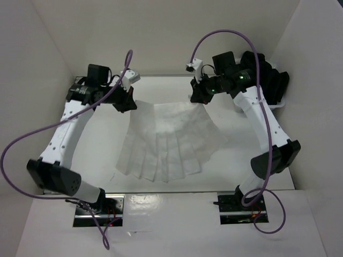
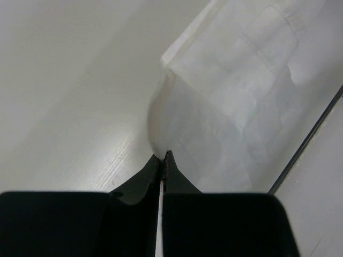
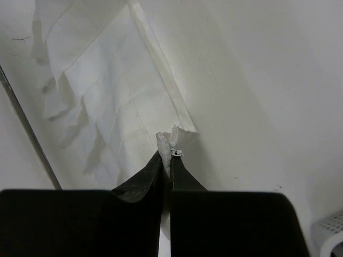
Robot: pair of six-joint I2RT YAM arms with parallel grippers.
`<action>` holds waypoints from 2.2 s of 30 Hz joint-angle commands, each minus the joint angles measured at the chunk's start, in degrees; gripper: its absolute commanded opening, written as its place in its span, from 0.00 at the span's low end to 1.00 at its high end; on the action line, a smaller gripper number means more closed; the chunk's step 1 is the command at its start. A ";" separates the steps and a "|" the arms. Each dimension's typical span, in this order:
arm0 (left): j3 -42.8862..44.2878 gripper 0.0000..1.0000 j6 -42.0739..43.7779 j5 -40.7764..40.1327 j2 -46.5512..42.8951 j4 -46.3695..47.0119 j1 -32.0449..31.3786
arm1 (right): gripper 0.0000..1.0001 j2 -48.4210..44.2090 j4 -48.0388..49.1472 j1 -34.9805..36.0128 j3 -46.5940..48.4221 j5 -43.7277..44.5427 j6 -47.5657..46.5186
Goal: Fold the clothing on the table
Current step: Flatten the skirt out
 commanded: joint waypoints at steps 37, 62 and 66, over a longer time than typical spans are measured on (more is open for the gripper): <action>23.92 0.00 -0.55 2.68 20.70 5.24 2.15 | 0.00 30.57 -12.82 -4.86 45.89 -9.27 0.91; 3.76 0.00 10.79 14.55 -3.25 -14.80 -0.57 | 0.00 -4.09 -1.94 3.51 -11.35 -1.19 -1.72; 13.69 0.00 10.80 13.51 5.45 -16.04 -0.57 | 0.00 2.16 -1.94 3.51 -4.86 -1.19 -1.72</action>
